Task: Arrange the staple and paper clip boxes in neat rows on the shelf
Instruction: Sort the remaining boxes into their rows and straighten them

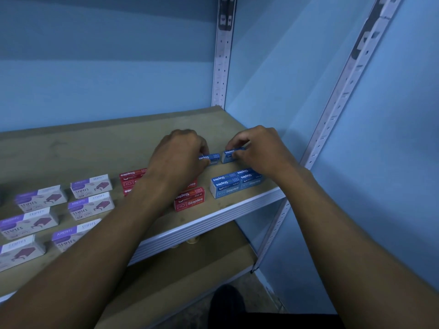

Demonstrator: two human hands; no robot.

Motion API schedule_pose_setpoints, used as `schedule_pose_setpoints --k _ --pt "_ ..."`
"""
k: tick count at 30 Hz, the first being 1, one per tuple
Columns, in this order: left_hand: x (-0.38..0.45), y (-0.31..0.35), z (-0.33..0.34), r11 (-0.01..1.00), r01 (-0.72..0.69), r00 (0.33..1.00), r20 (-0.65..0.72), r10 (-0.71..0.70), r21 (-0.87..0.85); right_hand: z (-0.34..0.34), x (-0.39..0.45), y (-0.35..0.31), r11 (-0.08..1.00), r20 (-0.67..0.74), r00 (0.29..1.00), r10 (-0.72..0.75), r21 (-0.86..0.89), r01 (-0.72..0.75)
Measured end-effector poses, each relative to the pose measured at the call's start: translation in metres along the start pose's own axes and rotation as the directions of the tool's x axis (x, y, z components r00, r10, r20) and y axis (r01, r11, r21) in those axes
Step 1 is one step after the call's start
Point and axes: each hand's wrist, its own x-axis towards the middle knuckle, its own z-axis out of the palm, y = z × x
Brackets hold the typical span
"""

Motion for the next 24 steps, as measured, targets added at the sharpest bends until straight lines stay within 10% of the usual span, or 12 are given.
schedule_pose_setpoints --k 24 --pt "-0.013 0.024 -0.018 0.981 0.014 0.992 0.124 0.011 -0.195 -0.034 -0.026 -0.015 0.998 0.164 0.984 0.065 -0.028 -0.061"
